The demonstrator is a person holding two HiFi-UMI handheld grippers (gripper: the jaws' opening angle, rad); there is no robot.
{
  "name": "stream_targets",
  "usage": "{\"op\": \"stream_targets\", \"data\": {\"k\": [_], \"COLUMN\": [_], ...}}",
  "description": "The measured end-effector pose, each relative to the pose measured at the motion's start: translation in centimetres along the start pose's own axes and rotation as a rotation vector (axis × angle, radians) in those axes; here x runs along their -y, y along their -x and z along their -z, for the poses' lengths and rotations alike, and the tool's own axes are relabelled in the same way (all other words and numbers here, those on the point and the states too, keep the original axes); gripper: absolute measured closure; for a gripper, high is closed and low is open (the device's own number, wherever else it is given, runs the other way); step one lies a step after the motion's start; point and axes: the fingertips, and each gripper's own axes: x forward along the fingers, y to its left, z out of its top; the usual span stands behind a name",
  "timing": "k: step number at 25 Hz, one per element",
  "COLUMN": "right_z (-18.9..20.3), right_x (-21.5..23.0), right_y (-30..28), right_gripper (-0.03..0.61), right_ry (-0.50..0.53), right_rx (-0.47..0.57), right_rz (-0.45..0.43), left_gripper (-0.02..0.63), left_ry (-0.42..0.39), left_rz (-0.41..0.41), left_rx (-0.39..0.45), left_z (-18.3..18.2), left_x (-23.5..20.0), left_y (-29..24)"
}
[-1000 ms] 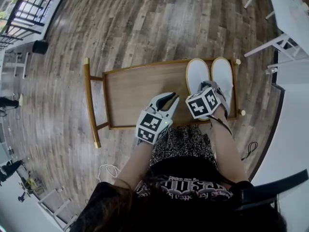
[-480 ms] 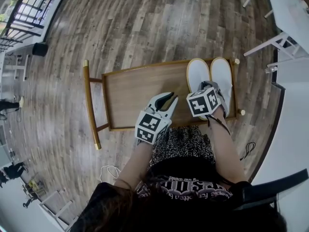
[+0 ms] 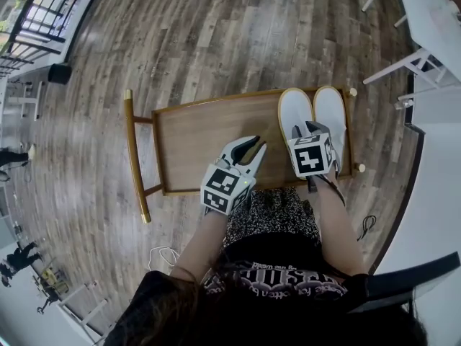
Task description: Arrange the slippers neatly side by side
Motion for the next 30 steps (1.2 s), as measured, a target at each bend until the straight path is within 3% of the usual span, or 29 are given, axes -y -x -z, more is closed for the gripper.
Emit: {"op": "stream_targets", "data": {"k": [4, 7, 10, 17, 30], "right_z": [-0.9, -2.4, -3.7, -3.8, -4.9], "right_x": [0.8, 1.3, 2.0, 2.6, 1.4], "right_y": [2.7, 5.1, 7.5, 10.9, 15.9], "right_gripper": [0.474, 0.476, 0.560, 0.575, 0.575], "right_ry": [-0.079, -0.092, -0.109, -0.171, -0.029], "right_rx": [0.058, 0.156, 0.276, 0.404, 0.554], "right_rz": [-0.027, -0.057, -0.053, -0.061, 0.019], "left_gripper": [0.561, 0.563, 0.563, 0.563, 0.563], "left_ry": [-0.006, -0.019, -0.048, -0.076, -0.125], "left_rz": [-0.002, -0.003, -0.022, -0.117, -0.247], "left_rx": [0.008, 0.017, 0.025, 0.024, 0.115], "left_z": [-0.7, -1.6, -2.5, -4.1, -7.3], "left_x": [-0.1, 0.0, -0.1, -1.8, -2.2], "left_y": [0.1, 0.3, 0.8, 2.9, 8.0]}}
